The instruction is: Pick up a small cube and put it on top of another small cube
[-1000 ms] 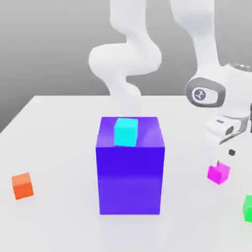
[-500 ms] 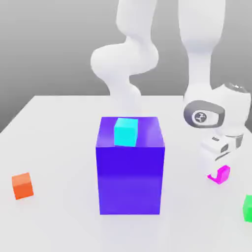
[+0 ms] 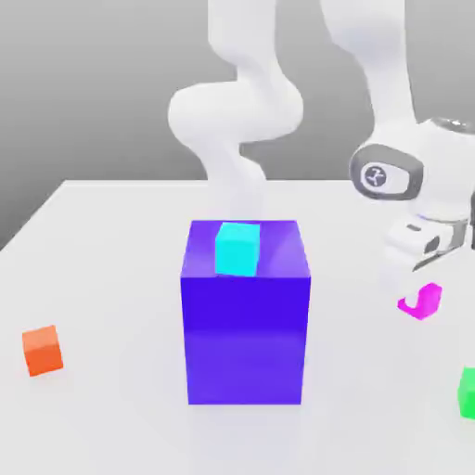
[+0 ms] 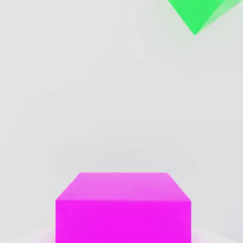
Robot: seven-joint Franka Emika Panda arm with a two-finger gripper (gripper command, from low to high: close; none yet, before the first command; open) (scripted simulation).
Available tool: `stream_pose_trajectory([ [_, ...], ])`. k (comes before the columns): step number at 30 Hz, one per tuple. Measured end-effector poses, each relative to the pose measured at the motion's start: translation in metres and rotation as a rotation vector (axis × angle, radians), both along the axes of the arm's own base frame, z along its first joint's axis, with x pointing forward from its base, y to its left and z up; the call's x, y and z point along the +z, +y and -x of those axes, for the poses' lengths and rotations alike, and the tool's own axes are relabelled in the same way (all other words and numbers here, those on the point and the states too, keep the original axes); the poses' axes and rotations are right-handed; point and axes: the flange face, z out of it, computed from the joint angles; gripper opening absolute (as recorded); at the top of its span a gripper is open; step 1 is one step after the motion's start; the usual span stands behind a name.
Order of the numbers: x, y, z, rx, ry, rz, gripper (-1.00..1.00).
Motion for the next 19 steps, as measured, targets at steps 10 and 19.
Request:
stream_pose_trajectory([
  [10,0.040,0.037,-0.121,-0.071,0.002,-0.002,-1.00],
  [19,-0.010,0.039,-0.146,-0.089,-0.001,0.003,1.00],
])
